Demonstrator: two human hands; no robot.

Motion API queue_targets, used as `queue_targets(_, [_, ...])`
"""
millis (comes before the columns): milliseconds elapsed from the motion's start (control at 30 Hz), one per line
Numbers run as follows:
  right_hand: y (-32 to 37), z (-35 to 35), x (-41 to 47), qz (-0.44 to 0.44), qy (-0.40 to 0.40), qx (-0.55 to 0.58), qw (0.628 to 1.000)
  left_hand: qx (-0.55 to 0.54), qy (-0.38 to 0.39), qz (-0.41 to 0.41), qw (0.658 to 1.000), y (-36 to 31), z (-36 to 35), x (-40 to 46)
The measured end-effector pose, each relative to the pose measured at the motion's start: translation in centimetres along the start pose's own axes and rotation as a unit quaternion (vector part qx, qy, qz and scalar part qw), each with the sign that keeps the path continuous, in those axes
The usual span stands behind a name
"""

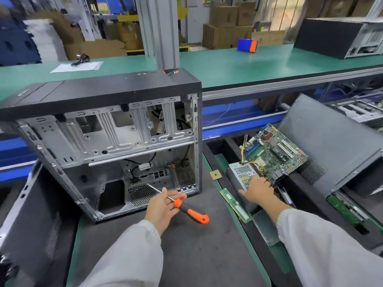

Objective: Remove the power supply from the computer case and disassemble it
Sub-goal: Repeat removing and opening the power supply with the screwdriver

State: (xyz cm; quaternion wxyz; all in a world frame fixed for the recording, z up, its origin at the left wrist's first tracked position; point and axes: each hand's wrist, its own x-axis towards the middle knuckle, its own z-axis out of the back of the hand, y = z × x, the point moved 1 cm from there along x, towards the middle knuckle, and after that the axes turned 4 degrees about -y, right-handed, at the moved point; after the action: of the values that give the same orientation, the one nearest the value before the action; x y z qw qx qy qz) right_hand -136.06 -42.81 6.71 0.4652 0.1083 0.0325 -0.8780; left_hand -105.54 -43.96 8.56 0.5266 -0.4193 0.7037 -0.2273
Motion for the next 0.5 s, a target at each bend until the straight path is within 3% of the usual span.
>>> queue_targets(300, [-0.4, -0.6, 0.5, -0.016, -0.018, 0.064, 0.998, -0.015, -0.041, -0.025, 0.999, 0.5, 0.3, -1.7])
queue_targets(500, [0.0, 0.9, -0.8, -0.009, -0.072, 0.128, 0.989, -0.017, -0.050, -0.037, 0.998, 0.3, 0.4, -2.8])
